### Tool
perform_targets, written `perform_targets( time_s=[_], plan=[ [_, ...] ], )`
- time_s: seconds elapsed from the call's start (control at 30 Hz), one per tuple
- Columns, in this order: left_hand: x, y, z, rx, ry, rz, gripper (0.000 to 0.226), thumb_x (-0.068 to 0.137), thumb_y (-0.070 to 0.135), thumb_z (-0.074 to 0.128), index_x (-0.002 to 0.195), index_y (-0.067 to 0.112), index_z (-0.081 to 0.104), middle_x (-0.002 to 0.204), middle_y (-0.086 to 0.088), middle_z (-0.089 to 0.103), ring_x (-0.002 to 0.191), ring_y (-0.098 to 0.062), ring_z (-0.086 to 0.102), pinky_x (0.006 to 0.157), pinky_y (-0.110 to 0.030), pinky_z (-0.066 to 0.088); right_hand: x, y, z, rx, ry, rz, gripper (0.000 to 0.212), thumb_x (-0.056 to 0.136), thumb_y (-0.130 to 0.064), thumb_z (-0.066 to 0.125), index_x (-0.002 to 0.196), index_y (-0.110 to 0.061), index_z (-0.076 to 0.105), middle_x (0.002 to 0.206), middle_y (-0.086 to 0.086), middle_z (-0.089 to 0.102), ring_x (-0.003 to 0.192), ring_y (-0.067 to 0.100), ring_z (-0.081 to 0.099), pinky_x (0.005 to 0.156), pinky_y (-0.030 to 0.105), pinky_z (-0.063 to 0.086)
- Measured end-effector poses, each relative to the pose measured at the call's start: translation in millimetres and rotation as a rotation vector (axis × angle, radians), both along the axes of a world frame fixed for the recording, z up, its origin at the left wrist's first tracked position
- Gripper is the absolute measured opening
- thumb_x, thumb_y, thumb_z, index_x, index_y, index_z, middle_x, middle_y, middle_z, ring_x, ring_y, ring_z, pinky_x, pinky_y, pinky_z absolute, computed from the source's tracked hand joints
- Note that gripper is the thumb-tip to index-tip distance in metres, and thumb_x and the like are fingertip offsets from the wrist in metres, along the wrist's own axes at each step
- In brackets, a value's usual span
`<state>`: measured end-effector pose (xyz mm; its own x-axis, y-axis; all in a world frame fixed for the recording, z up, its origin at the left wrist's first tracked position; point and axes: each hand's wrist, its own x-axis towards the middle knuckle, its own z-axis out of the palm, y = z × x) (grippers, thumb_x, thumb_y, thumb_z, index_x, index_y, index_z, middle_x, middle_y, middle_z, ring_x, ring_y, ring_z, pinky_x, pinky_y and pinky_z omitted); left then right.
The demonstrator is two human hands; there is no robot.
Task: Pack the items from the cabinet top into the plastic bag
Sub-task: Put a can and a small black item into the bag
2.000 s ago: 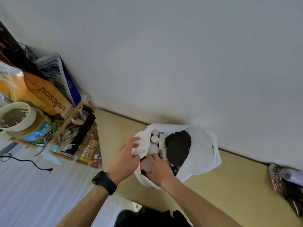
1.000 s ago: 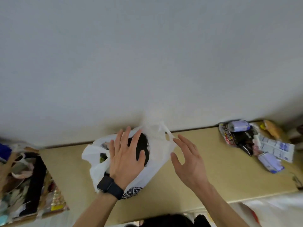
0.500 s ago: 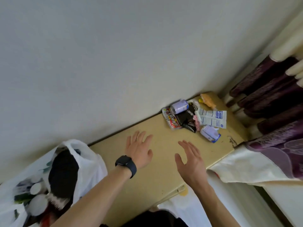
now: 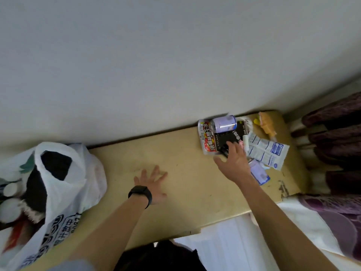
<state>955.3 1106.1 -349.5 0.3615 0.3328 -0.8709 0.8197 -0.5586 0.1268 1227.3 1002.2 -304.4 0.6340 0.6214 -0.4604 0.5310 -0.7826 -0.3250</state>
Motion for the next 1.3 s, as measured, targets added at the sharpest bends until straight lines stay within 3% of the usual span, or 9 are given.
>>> perform_targets(
  time_s=[0.3,0.43,0.6,0.67,0.8,0.93,1.03,1.23,1.3],
  plan=[
    [-14.7,-19.2,-7.4,0.016,-0.036,0.087,0.071,0.095,0.052,0.035,0.152,0.044,-0.006,0.159,0.009,-0.029,0.148,-0.037,-0.017,0.116,-0.064,-0.003,62.7,104.7,-20.0,-0.176,-0.04,0.048,0.094,0.086,-0.065,0.057,0.156,-0.021,0.013,0.163,0.022,-0.002,0.148,0.046,0.008,0.116,0.055,0.022],
    [-22.6,-8.8,-2.6,-0.063,-0.027,0.178,0.069,0.094,0.054,0.032,0.153,0.044,-0.002,0.163,0.009,-0.015,0.151,-0.032,-0.004,0.118,-0.061,0.003,58.9,110.2,-28.4,-0.134,-0.051,-0.054,0.084,0.086,-0.05,0.064,0.148,-0.015,0.022,0.147,0.031,0.023,0.133,0.054,0.028,0.104,0.057,0.036],
    [-26.1,3.7,22.0,0.003,-0.286,0.579,0.073,0.09,0.059,0.045,0.154,0.037,0.017,0.16,0.002,0.026,0.145,-0.023,0.028,0.116,-0.044,0.029,25.1,82.2,-8.6,0.103,-0.039,-0.196,0.077,0.077,-0.054,0.069,0.138,-0.018,0.039,0.135,0.023,0.046,0.123,0.042,0.047,0.102,0.048,0.04],
    [-21.0,3.3,37.5,-0.005,-0.379,0.671,0.076,0.089,0.058,0.051,0.153,0.037,0.017,0.159,0.002,0.028,0.143,-0.022,0.031,0.115,-0.042,0.031,-2.0,58.9,0.2,0.177,0.127,-0.295,0.074,0.075,-0.053,0.074,0.135,-0.02,0.047,0.128,0.015,0.056,0.117,0.034,0.056,0.098,0.041,0.043],
    [-7.0,-3.6,61.4,-0.313,-0.476,0.912,0.085,0.083,0.053,0.069,0.152,0.041,0.02,0.156,0.005,0.03,0.142,-0.02,0.032,0.11,-0.033,0.033,-65.8,11.2,15.1,0.218,0.799,-0.691,0.07,0.049,-0.052,0.079,0.106,-0.014,0.066,0.098,0.006,0.067,0.087,0.02,0.064,0.072,0.033,0.051],
    [-0.4,-16.0,68.1,-0.442,-0.543,0.741,0.093,0.072,0.048,0.083,0.146,0.048,0.027,0.143,0.019,0.04,0.125,0.005,0.041,0.104,-0.022,0.036,-115.9,-19.8,21.0,0.101,1.124,-0.81,0.043,0.076,-0.04,0.072,0.107,-0.009,0.07,0.104,0.015,0.072,0.085,0.027,0.067,0.067,0.033,0.056],
    [3.8,-23.3,71.6,-0.414,-0.586,0.756,0.074,0.071,0.038,0.086,0.133,0.042,0.044,0.123,0.026,0.056,0.106,0.015,0.055,0.089,-0.005,0.043,-135.9,-24.1,27.1,0.044,1.265,-0.838,0.034,0.089,-0.034,0.063,0.111,-0.01,0.071,0.1,0.018,0.075,0.084,0.026,0.068,0.083,0.039,0.056],
    [12.0,-15.9,77.2,-0.312,-0.58,0.746,0.057,0.07,0.034,0.086,0.117,0.034,0.054,0.106,0.016,0.066,0.094,-0.001,0.063,0.082,-0.017,0.052,-124.4,-10.0,25.8,-0.004,1.321,-0.665,0.043,0.087,-0.042,0.068,0.115,-0.009,0.07,0.099,0.017,0.075,0.092,0.033,0.07,0.094,0.05,0.056],
    [14.3,-11.3,77.9,-0.297,-0.579,0.768,0.054,0.07,0.033,0.086,0.116,0.031,0.057,0.106,0.015,0.067,0.095,-0.004,0.064,0.081,-0.019,0.052,-107.7,-2.6,26.9,-0.042,1.315,-0.49,0.048,0.084,-0.052,0.067,0.113,-0.014,0.072,0.106,0.015,0.074,0.093,0.03,0.072,0.087,0.043,0.059]
  ],
)
